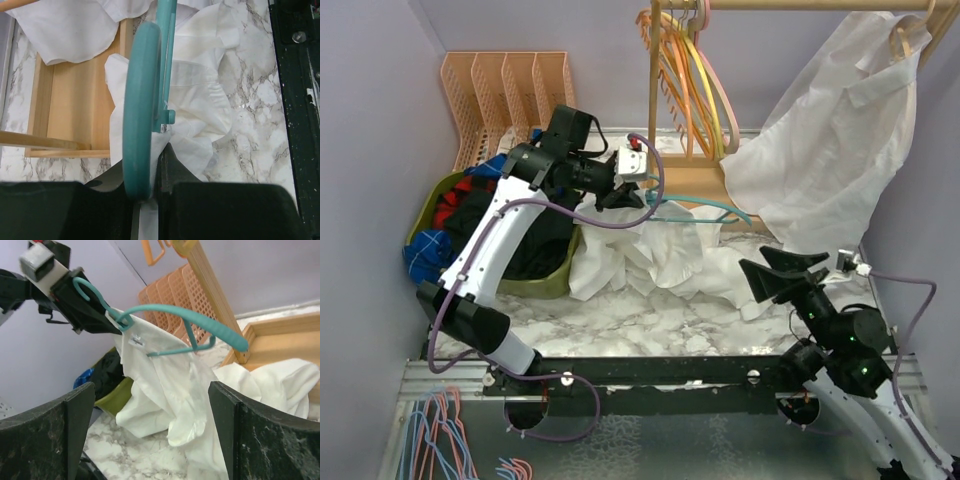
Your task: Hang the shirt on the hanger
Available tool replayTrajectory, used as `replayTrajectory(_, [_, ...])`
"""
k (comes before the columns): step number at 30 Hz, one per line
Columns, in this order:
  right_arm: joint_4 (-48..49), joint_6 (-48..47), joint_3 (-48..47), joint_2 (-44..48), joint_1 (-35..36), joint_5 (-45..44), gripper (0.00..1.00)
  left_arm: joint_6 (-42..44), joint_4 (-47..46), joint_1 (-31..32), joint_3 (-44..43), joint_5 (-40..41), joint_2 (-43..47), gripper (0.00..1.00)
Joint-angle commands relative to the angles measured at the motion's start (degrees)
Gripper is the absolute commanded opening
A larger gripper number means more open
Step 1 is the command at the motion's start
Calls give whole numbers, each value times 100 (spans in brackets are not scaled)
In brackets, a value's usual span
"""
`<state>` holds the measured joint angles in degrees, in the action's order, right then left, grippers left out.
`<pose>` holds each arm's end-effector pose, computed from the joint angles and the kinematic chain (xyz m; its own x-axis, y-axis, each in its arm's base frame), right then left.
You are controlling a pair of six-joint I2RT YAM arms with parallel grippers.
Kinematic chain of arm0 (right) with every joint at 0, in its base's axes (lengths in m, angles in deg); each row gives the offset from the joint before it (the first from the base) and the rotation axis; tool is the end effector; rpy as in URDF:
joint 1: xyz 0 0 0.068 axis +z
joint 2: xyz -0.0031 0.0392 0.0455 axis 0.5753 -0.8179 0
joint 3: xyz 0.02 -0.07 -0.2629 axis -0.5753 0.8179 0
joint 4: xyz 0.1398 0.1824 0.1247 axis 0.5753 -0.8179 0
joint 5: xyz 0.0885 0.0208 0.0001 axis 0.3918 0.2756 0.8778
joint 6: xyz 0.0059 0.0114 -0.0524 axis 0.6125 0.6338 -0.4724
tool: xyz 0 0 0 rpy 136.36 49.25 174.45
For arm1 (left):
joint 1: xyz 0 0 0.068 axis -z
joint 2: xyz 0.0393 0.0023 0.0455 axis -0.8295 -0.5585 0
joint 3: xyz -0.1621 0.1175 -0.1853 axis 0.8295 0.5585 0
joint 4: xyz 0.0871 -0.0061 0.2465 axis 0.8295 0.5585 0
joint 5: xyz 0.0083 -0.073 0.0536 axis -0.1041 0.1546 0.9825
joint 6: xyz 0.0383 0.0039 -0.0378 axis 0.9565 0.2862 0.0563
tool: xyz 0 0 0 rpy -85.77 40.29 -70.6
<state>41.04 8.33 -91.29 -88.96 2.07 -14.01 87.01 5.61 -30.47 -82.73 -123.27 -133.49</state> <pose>0.0628 0.0441 0.2940 -0.1344 0.5958 -0.7918 -0.5638 0.6111 0.5556 0.2653 -0.1576 0.4228 0.1282 0.4557 -0.8809 0.9897 -0.0020 0.1430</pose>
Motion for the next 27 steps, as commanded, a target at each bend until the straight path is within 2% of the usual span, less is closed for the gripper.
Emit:
replayTrajectory(1, [-952, 474, 148, -214, 34, 513, 93, -20, 204, -18, -90, -569, 551, 0])
replayTrajectory(3, [-422, 519, 323, -559, 34, 954, 93, -23, 250, -18, -67, -613, 584, 0])
replayTrajectory(12, [1501, 732, 884, -2051, 34, 917, 90, -476, -13, -17, 86, -705, 807, 0])
replayTrajectory(16, [2181, 891, 945, -2716, 32, 1085, 81, -749, -219, -18, 153, -716, 830, 0])
replayTrajectory(20, [2727, 1052, 1049, -3081, 34, 1245, 59, -793, -236, -18, 93, -736, 793, 0])
replayTrajectory(23, [2992, 1086, 1139, -3299, 30, 1265, 49, -858, -349, -13, 134, -793, 726, 0])
replayTrajectory(27, [3152, 1249, 1228, -3469, 34, 1197, 46, -984, -365, -37, -3, -764, 689, 0])
